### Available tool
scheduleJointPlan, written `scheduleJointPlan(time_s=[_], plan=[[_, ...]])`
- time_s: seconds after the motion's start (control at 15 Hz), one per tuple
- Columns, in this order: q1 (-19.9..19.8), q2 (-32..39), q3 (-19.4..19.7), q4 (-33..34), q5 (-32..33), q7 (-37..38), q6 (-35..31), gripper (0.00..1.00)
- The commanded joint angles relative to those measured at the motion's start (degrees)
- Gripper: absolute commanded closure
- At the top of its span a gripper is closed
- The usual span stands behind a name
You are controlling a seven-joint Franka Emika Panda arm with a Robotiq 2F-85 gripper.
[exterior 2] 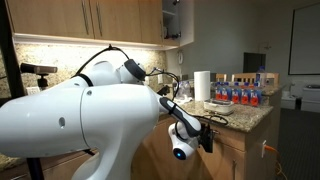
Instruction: Open the drawer
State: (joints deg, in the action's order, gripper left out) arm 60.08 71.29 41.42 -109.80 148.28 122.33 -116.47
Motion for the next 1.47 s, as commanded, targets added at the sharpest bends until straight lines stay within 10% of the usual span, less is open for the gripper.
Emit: scheduleJointPlan(time_s=[0.0, 0.07, 0.13, 0.2, 0.27, 0.33, 0.47, 0.53, 0.6, 0.73, 0.8, 0.87, 1.0, 1.07, 1.13, 1.27, 1.33, 1.4], plan=[[-7.30, -8.94, -12.31, -6.57, 4.30, -10.91, 8.61, 0.92], [-0.40, -2.42, -6.23, -5.64, -0.94, -4.69, 5.76, 0.92], [-2.08, -3.66, -8.19, -5.68, -1.12, -6.64, 6.71, 0.92], [-12.26, -10.37, -17.47, -6.66, 4.82, -14.50, 12.46, 0.92], [-13.36, -10.46, -18.65, -6.78, 5.00, -15.43, 13.82, 0.92], [-6.01, -5.43, -12.42, -6.09, -0.60, -10.37, 10.88, 0.92], [-7.86, -6.53, -14.51, -6.43, -0.58, -12.13, 12.15, 0.92], [-17.49, -12.01, -23.40, -7.77, 5.29, -18.98, 16.96, 0.92], [-8.48, -7.67, -15.82, -7.34, -0.78, -13.84, 12.63, 0.92], [-9.53, -9.20, -17.46, -8.55, -0.52, -14.98, 13.35, 0.92], [-18.86, -14.18, -26.26, -10.10, 5.37, -21.43, 18.11, 0.92], [-10.11, -10.18, -18.75, -9.88, -0.13, -15.55, 14.75, 0.92], [-10.95, -11.58, -20.35, -11.23, -0.01, -16.52, 15.46, 0.92], [-20.09, -16.15, -28.91, -12.66, 5.38, -22.99, 19.65, 0.92], [-11.45, -12.80, -21.54, -12.46, 0.18, -17.43, 16.25, 0.92], [-11.98, -14.52, -23.61, -15.15, -0.28, -18.55, 17.82, 0.92], [-20.79, -18.90, -32.19, -17.65, 4.07, -24.92, 22.13, 0.92], [-21.47, -19.28, -33.39, -19.19, 4.09, -24.95, 23.71, 0.92]])
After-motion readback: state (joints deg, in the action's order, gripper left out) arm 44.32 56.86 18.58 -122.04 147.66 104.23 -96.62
